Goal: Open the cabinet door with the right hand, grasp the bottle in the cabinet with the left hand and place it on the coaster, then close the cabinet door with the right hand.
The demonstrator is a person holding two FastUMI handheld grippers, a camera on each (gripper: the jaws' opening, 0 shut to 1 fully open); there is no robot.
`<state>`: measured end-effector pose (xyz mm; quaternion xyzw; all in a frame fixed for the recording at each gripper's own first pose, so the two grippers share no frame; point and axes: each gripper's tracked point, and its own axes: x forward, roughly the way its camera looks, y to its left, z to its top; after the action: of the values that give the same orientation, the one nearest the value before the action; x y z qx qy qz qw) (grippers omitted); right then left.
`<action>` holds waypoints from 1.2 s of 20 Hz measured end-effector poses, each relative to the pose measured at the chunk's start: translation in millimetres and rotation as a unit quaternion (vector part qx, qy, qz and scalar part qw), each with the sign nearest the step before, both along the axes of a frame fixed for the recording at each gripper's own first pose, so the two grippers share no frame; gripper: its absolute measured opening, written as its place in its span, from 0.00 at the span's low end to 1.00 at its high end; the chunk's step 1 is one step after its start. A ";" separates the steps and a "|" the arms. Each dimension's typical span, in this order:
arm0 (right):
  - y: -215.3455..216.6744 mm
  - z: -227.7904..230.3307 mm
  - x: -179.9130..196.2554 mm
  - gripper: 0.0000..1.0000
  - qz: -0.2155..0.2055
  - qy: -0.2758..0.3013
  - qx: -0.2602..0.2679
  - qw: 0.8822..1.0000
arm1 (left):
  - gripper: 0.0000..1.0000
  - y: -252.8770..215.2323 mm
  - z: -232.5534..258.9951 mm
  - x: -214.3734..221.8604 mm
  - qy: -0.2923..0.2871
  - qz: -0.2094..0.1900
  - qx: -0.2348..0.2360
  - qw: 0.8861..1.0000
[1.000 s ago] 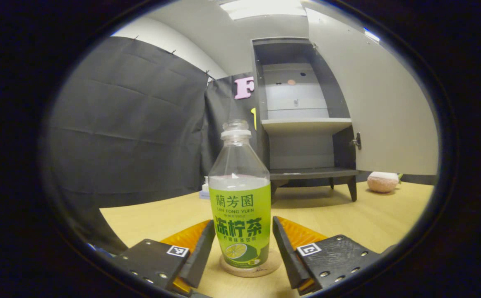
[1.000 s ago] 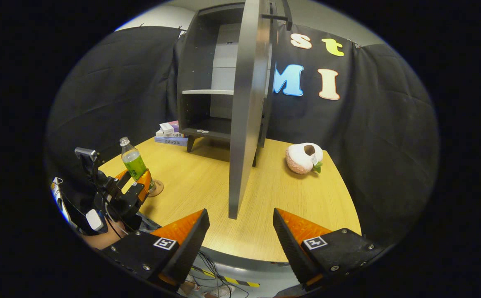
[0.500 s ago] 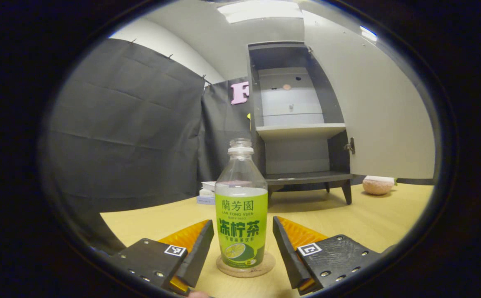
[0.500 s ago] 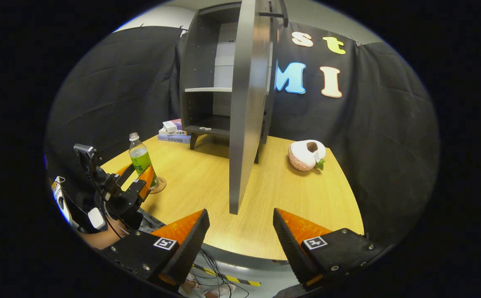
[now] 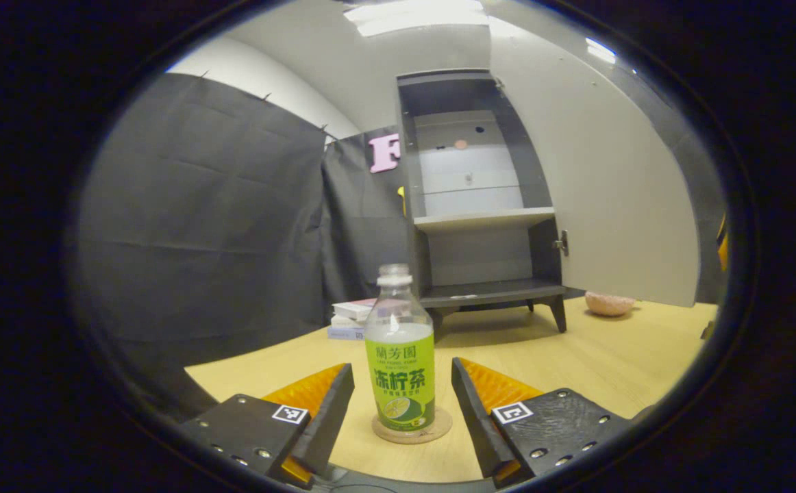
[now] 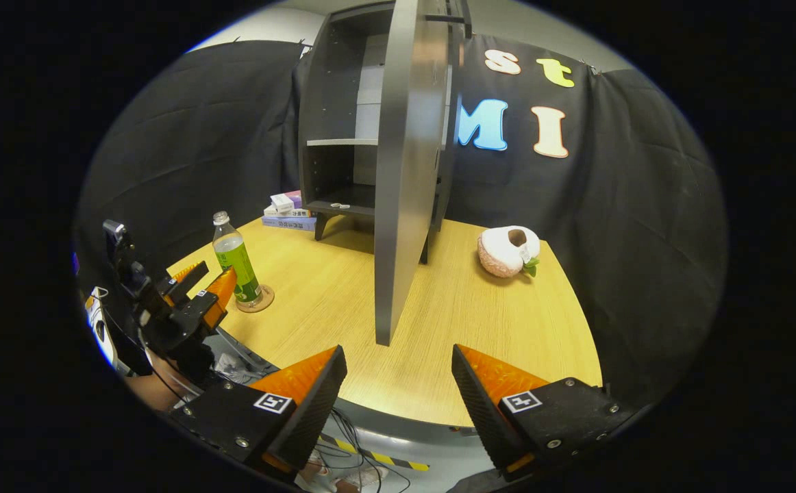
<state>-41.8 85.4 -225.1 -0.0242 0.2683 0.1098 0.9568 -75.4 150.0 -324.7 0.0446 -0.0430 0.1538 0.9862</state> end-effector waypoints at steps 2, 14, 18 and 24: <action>-8.6 -1.7 -1.4 0.95 -0.002 0.001 -0.016 1.000 | 0.84 -17.6 38.4 -7.9 -0.008 -0.026 0.015 1.000; -85.9 118.3 34.5 0.95 -0.088 -0.099 0.015 0.991 | 0.84 -73.4 269.1 -17.4 -0.043 -0.132 0.029 0.990; -97.3 200.8 60.9 0.95 -0.092 -0.177 0.048 0.979 | 0.81 -83.4 306.6 -17.5 -0.024 -0.136 0.031 0.990; -80.2 280.0 78.0 0.95 -0.058 -0.256 0.094 0.960 | 0.81 -77.8 322.6 -25.5 0.011 -0.101 -0.004 0.995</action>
<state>36.1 5.2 54.9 0.0543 0.0035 0.0691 0.9961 -101.0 72.2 -2.1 0.0376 -0.0359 0.0529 0.9972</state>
